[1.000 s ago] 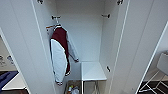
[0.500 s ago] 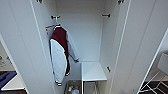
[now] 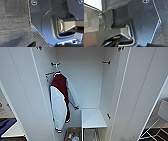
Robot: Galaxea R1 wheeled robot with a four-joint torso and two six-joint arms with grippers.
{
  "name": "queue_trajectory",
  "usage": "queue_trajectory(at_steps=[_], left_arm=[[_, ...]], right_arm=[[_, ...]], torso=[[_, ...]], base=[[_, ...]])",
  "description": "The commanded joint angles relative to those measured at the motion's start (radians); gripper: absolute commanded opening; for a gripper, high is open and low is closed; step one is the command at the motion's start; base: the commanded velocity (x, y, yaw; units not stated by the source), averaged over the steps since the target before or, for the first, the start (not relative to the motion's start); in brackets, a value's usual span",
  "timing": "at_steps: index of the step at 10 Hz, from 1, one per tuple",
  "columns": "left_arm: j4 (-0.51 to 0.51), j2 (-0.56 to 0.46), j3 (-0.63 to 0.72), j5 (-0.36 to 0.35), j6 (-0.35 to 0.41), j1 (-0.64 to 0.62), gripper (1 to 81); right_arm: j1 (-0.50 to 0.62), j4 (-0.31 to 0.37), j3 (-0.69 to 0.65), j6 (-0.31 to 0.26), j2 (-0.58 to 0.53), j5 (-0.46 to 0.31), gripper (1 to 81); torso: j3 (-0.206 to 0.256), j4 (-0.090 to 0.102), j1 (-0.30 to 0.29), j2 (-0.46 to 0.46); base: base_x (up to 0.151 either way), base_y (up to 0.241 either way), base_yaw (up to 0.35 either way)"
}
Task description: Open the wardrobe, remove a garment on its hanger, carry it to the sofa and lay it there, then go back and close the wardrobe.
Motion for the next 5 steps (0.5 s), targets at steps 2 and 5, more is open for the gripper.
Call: queue_trajectory(at_steps=[2, 5], left_arm=[[-0.945, 0.057, -0.002, 0.114, 1.114, -0.020, 81.1], [-1.434, 0.012, 0.128, 0.113, 1.658, -0.035, 81.1]], right_arm=[[0.052, 0.007, 0.017, -0.001, -0.023, -0.059, 81.1], [0.068, 0.008, 0.198, 0.006, -0.151, -0.057, 81.1]], torso=[[0.000, 0.000, 0.000, 0.000], [0.000, 0.000, 0.000, 0.000]], base=[[0.000, 0.000, 0.000], [0.000, 0.000, 0.000]])
